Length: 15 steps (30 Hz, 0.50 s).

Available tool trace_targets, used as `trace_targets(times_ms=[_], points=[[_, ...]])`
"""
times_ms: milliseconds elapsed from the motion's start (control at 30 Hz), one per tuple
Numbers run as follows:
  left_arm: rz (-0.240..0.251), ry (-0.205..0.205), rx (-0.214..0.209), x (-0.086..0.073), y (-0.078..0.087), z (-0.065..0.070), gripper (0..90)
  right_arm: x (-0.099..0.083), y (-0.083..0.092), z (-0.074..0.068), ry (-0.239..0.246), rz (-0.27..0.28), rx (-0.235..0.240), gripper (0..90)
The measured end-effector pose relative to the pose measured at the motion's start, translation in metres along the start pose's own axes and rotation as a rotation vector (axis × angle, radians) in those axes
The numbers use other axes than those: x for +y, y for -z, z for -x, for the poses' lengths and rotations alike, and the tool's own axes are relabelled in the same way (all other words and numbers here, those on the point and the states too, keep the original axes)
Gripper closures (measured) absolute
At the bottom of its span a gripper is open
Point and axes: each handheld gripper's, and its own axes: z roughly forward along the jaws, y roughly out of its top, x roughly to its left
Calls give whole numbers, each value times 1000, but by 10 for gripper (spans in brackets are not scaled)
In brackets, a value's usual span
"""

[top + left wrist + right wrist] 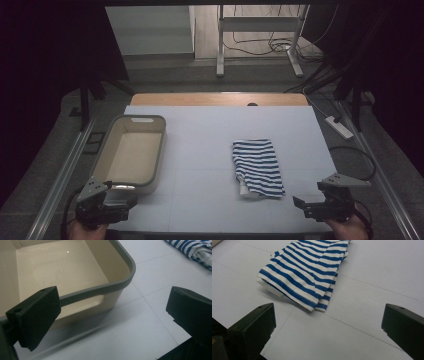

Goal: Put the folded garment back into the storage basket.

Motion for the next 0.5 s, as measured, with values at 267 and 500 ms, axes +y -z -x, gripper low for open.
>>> trace_targets(times_ms=[267, 500], points=[[-5, 1, 0, 0, 0, 0, 0, 1, 0, 0, 3, 7, 0, 0], [-12, -2, 0, 0, -1, 0, 0, 1, 0, -1, 5, 1, -4, 0]])
